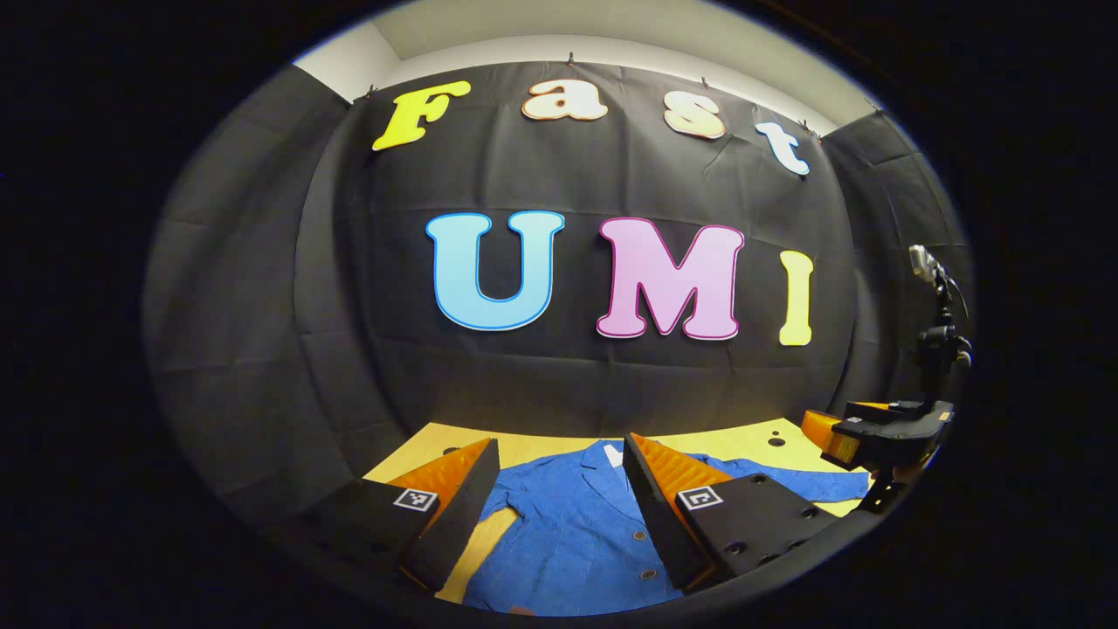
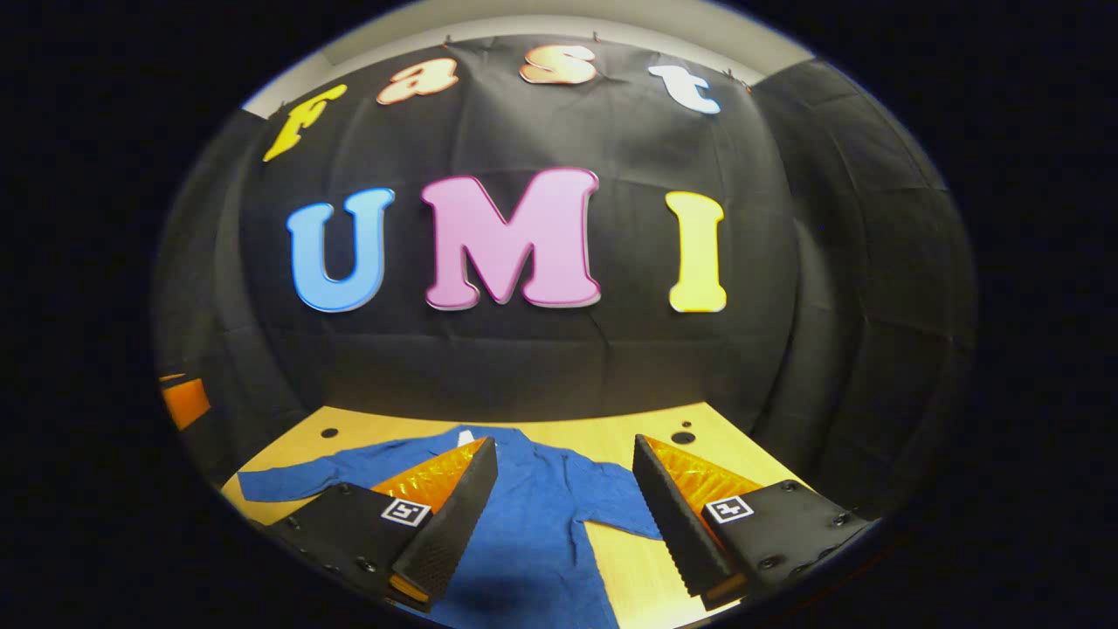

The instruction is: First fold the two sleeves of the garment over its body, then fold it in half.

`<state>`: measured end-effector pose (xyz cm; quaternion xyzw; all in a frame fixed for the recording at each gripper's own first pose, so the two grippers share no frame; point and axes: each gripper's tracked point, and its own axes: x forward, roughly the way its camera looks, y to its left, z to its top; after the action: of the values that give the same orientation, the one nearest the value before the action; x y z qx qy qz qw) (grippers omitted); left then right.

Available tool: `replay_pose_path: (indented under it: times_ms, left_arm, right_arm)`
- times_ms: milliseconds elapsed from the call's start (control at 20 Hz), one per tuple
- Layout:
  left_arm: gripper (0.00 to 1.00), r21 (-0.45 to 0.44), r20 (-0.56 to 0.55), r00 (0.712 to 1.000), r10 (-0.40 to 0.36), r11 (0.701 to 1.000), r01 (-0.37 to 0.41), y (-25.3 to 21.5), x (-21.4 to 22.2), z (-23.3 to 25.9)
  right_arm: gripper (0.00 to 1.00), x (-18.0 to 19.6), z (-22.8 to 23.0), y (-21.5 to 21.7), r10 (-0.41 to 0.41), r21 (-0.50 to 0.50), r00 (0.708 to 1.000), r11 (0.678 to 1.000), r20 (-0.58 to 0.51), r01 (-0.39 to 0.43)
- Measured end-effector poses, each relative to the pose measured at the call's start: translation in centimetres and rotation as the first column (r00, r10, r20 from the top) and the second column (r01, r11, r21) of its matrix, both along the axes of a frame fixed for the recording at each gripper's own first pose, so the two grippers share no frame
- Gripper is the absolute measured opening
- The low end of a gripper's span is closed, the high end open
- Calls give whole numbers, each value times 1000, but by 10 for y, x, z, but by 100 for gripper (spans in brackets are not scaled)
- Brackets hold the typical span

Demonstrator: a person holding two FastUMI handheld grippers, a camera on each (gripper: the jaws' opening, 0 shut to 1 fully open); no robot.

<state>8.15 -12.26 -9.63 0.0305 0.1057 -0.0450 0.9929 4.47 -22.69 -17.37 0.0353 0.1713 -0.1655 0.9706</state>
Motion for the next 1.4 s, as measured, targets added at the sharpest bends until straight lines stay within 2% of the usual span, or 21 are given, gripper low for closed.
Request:
replay_pose_path:
  times_ms: [50,100,150,250,400,550,600,650,750,850,900,950,1000,1050,1100,1200,1400]
  left_arm:
    - [82,7,-6,1000,1,1000,-1,-4,2,-3]
    - [82,15,-12,1000,3,1000,-3,-9,4,-5]
    - [82,24,-22,1000,2,1000,-2,-14,6,-8]
    - [82,39,-40,999,-2,999,4,-27,9,-15]
    - [82,60,-67,997,-23,998,27,-49,12,-24]
    - [82,68,-96,994,-53,996,60,-74,11,-35]
    - [82,68,-108,992,-66,995,74,-83,11,-39]
    - [82,69,-116,990,-78,994,87,-91,10,-42]
    - [82,69,-129,986,-102,991,111,-106,11,-46]
    - [82,69,-141,982,-126,988,136,-121,12,-50]
    - [82,71,-142,981,-136,987,147,-127,12,-50]
    - [82,72,-141,979,-144,985,156,-131,12,-50]
    - [82,73,-141,978,-152,984,164,-136,12,-50]
    - [82,75,-142,977,-159,983,170,-139,12,-50]
    - [82,75,-144,976,-164,982,176,-143,12,-50]
    - [82,72,-151,973,-173,980,185,-147,11,-52]
    - [82,62,-152,973,-173,981,185,-147,11,-52]
  right_arm:
    - [98,0,-11,-16,-26,4,999,1000,-22,26]
    - [91,0,-21,-33,-54,6,998,999,-43,54]
    - [98,-2,-33,-52,-81,6,995,997,-66,81]
    - [98,-12,-60,-92,-147,11,981,989,-128,150]
    - [99,-36,-97,-151,-271,26,941,959,-201,282]
    - [99,-72,-131,-206,-371,4,885,922,-280,388]
    - [91,-85,-142,-219,-400,-5,862,908,-310,419]
    - [99,-96,-153,-233,-426,-11,840,894,-337,449]
    - [99,-116,-176,-253,-467,-19,792,865,-393,501]
    - [99,-139,-197,-267,-488,-27,739,842,-464,539]
    - [93,-143,-209,-270,-489,-26,714,833,-501,552]
    - [100,-144,-220,-272,-485,-20,693,827,-533,562]
    - [100,-143,-224,-274,-481,-17,677,821,-556,570]
    - [95,-141,-227,-275,-480,-11,661,814,-577,581]
    - [100,-138,-224,-275,-479,-5,654,809,-586,588]
    - [100,-143,-226,-272,-472,19,641,796,-606,604]
    - [99,-142,-229,-272,-478,85,640,759,-602,646]
